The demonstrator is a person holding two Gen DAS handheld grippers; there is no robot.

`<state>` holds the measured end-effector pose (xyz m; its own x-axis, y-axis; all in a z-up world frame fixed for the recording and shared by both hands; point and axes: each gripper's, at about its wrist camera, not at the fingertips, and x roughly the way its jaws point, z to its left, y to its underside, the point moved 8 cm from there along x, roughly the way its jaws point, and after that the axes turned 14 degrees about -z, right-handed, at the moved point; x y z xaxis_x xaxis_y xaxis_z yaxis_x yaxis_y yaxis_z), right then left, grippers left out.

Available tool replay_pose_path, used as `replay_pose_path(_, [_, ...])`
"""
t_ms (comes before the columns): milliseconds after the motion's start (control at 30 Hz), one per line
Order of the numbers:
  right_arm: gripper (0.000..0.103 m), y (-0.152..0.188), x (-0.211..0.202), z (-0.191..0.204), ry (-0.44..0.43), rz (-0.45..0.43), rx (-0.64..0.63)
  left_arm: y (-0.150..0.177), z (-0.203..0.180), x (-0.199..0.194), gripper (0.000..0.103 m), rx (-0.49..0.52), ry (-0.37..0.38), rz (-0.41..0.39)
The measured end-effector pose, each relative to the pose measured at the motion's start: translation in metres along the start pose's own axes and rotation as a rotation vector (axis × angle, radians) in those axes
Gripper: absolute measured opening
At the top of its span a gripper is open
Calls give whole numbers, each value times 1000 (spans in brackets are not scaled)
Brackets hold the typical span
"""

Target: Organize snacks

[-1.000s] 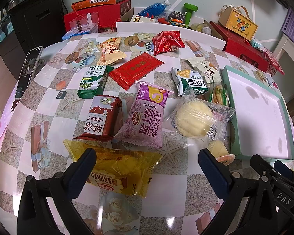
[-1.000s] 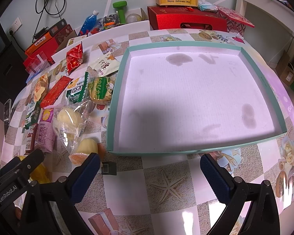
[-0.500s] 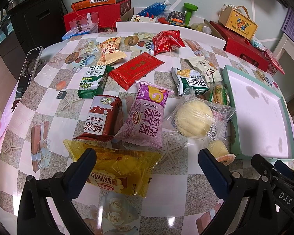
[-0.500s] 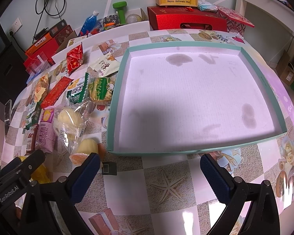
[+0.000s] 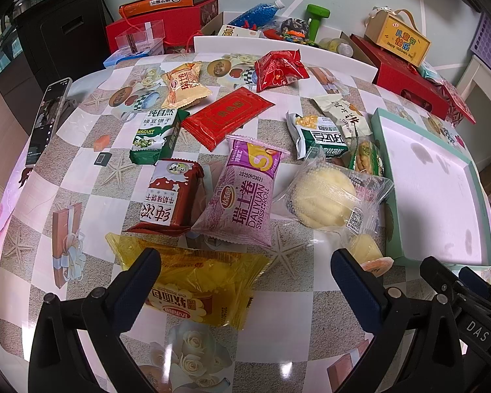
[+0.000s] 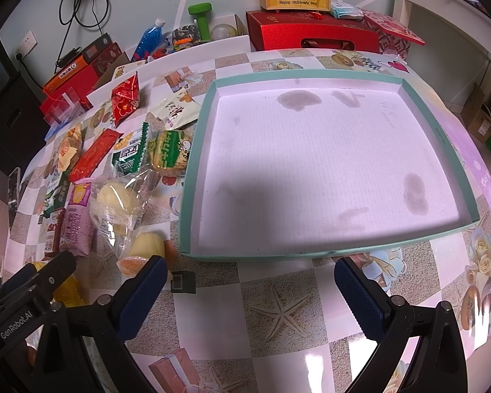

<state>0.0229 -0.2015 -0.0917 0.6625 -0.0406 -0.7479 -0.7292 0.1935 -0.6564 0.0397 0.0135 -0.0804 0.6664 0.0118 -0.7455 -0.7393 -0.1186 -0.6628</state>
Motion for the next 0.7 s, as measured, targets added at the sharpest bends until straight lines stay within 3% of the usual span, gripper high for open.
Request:
replay_pose_path(500, [103, -2, -2, -1, -3, -6, 2, 2, 1, -1, 103, 2, 1, 2])
replay_pose_path(700, [103, -14, -15, 29, -88, -85, -66, -10, 35, -22, 103, -98, -20, -64])
